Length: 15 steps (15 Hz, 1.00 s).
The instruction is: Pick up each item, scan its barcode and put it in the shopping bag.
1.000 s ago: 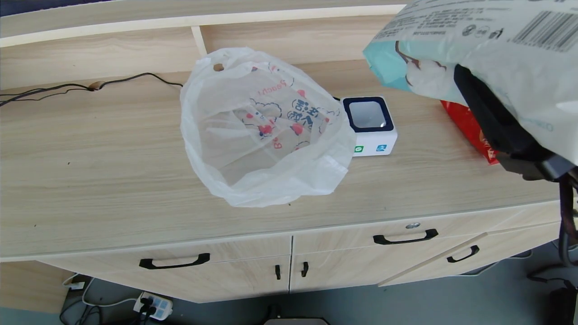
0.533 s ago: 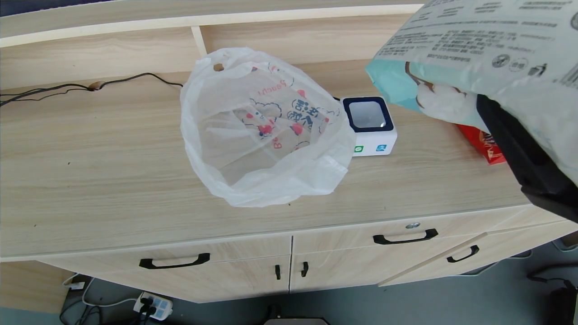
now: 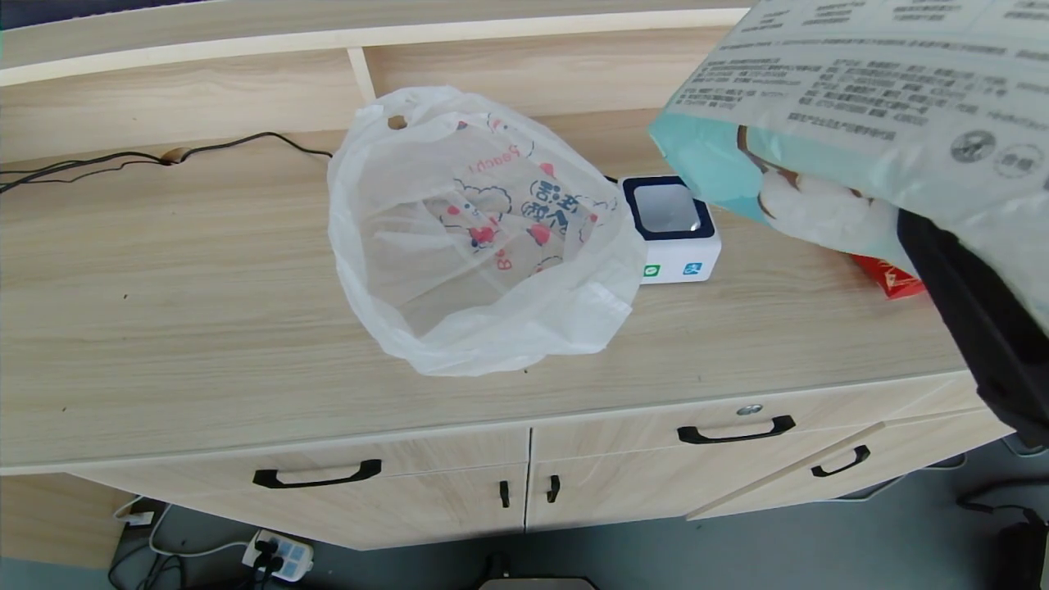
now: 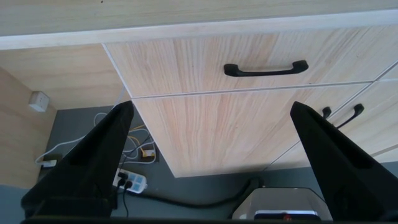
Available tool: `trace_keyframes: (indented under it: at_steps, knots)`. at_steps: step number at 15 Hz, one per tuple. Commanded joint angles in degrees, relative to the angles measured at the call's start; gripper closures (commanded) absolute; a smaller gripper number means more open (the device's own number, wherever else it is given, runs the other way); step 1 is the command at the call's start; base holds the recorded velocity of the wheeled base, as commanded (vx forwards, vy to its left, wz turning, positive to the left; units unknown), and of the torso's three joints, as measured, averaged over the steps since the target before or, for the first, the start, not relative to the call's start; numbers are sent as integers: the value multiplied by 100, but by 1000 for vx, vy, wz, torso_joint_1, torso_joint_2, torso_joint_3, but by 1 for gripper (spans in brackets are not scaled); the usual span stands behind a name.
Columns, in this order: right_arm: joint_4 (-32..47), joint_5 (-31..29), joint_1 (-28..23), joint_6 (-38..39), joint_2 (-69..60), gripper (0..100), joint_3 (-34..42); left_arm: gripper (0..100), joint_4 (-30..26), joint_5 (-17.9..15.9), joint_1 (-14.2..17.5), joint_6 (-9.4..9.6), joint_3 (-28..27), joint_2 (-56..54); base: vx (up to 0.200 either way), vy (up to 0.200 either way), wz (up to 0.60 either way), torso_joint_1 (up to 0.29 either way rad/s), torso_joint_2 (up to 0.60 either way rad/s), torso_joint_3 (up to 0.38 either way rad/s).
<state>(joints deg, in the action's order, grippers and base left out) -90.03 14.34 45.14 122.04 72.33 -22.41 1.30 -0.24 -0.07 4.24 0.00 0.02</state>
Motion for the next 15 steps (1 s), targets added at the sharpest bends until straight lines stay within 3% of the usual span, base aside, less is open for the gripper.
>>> trace_keyframes:
  at_steps: [1,5,12,14,15]
  knots:
    - [3,-19,74,-40,-78,100,289,0,1,-2,-1,-2,0,-2,0,0,0,0,0,0]
    - [3,-19,-32,-14,-70,100,492,0,1,-2,-1,-2,0,-2,0,0,0,0,0,0]
    - [3,-106,-32,-5,97,100,-97,0,1,-2,-1,-2,0,-2,0,0,0,0,0,0]
    - [3,-124,-32,4,97,100,-71,0,1,7,7,-81,0,-2,0,0,0,0,0,0]
    - [3,-124,-32,4,89,100,-71,0,1,7,7,-231,0,-2,0,0,0,0,0,0]
